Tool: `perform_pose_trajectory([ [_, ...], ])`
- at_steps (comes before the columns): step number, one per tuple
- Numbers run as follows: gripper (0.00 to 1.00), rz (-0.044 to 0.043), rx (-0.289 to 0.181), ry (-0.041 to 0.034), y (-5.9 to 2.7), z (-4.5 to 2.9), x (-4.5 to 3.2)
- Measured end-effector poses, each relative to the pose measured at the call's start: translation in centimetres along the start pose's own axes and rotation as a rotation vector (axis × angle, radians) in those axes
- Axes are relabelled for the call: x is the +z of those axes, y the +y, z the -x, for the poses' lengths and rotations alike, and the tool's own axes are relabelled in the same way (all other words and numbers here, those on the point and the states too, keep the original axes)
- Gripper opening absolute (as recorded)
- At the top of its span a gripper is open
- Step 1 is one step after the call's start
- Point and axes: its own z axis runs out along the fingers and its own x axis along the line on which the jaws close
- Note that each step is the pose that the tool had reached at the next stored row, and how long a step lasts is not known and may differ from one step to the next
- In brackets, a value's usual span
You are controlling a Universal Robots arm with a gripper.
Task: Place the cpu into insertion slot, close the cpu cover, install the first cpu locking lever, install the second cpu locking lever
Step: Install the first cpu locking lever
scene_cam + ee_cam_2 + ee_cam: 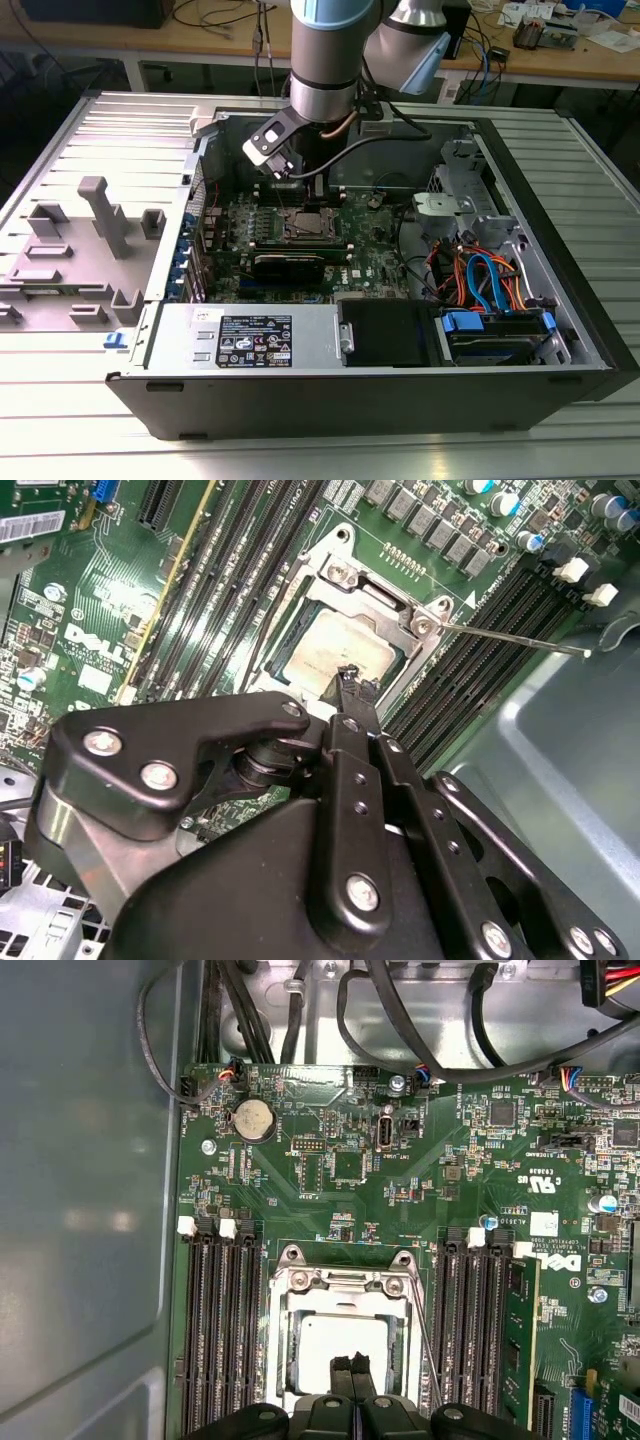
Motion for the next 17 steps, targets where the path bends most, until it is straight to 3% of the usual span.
perform_pose_trajectory([
  [10,0.11,-0.0005,-0.009,-0.0001,0.0,0.0,-0.01],
  [17,0.11,-0.0057,-0.106,-0.0014,0.0,0.0,-0.01],
])
